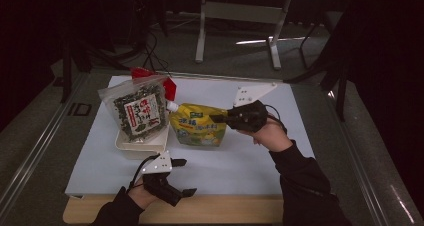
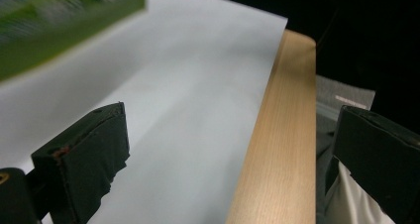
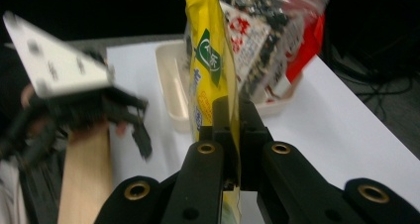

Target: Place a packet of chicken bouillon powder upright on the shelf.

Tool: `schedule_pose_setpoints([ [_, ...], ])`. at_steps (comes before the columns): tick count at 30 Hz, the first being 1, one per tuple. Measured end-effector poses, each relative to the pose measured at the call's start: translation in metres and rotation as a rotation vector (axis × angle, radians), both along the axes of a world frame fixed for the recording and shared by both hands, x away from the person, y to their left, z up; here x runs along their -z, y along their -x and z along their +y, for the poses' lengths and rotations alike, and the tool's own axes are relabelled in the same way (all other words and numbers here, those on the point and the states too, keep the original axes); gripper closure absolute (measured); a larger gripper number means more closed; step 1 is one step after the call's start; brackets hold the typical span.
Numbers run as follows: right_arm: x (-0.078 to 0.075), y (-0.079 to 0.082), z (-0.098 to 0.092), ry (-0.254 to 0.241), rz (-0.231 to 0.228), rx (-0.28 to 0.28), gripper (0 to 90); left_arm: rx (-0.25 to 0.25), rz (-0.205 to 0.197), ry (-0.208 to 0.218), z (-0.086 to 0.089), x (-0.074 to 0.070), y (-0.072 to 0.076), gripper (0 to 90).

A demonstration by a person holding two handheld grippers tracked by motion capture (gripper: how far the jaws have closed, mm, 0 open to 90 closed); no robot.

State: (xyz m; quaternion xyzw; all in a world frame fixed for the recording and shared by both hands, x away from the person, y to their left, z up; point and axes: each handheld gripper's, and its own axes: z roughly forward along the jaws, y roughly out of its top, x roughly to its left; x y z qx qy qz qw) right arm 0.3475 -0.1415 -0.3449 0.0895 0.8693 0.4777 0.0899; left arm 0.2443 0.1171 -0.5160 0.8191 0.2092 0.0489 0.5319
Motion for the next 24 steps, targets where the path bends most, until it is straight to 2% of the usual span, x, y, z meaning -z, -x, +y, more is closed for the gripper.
schedule_pose_setpoints([
  [2, -0.003, -0.002, 0.008, -0.008, -0.005, -0.013, 90.0, 0.005, -0.006, -0.011, -0.002, 0.003, 0.001, 2.4],
  [8, -0.009, -0.008, 0.034, -0.029, -0.008, -0.051, 90.0, 0.024, -0.032, -0.01, -0.005, 0.007, 0.003, 2.5],
  [11, -0.009, -0.009, 0.05, -0.036, -0.012, -0.073, 90.0, 0.03, -0.026, -0.009, -0.005, 0.009, 0.004, 2.5],
  [20, -0.003, -0.018, 0.099, -0.053, -0.003, -0.129, 90.0, 0.046, -0.029, -0.018, -0.005, 0.011, 0.005, 2.4],
  [24, 0.002, -0.022, 0.119, -0.039, 0.003, -0.15, 90.0, 0.042, -0.024, -0.015, -0.002, 0.012, 0.005, 2.4],
])
